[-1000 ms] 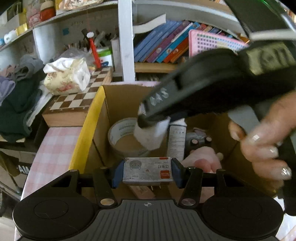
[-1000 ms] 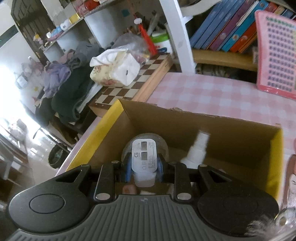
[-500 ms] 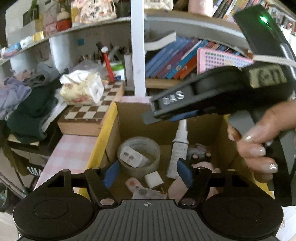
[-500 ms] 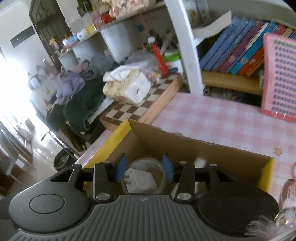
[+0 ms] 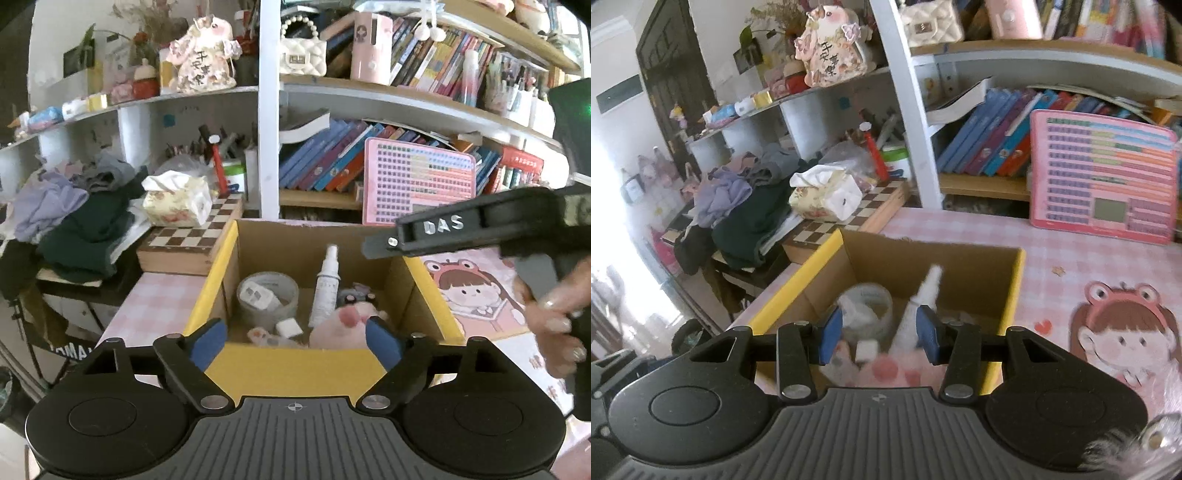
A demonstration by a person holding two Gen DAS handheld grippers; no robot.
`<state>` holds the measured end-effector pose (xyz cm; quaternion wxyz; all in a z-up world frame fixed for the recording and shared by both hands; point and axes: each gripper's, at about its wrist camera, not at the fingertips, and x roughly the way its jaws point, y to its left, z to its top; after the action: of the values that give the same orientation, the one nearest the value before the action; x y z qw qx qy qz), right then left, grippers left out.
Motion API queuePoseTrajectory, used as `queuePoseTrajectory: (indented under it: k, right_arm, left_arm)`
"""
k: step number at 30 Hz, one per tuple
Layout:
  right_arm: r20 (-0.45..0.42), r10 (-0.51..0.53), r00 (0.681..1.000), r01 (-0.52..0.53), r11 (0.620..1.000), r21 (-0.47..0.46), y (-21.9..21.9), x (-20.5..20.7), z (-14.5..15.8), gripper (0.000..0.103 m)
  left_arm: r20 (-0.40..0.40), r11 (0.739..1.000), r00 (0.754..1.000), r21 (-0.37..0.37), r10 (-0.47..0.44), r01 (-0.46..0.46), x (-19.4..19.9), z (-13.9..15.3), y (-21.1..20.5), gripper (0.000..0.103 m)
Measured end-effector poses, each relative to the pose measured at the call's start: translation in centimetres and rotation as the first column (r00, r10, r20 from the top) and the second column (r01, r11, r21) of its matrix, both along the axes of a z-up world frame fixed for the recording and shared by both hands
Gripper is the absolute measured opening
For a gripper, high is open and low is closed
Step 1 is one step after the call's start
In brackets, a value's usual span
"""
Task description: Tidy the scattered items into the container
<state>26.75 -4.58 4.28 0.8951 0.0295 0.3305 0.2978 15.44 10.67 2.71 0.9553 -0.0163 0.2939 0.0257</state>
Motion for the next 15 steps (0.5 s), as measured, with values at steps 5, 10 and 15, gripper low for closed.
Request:
queuePoseTrajectory:
  k: [5, 10, 15]
  right_arm:
    - [0.031, -0.076, 0.997, 0.077, 0.997, -0.009, -1.6, -5.6, 0.4, 0.048]
    - [0.059, -0.165, 0.985, 0.167, 0.985, -0.034, -3.2, -11.5, 0.1, 0.053]
    - [0.066, -0.241, 0.968, 0.247, 0.965, -0.093, -4.8, -16.5, -0.9, 0.058]
  left_arm:
    - [0.025, 1.0, 0.999, -0.009, -0.02, 0.02, -4.1, 0.2, -0.3, 0.09]
    - [0.063, 0.999, 0.998, -0.037, -0.032, 0.035, -8.3, 0.1, -0.8, 0.096]
    - [0.054, 0.998, 0.997, -0.032, -0.05, 0.052, -10.4, -0.4, -1.3, 0.097]
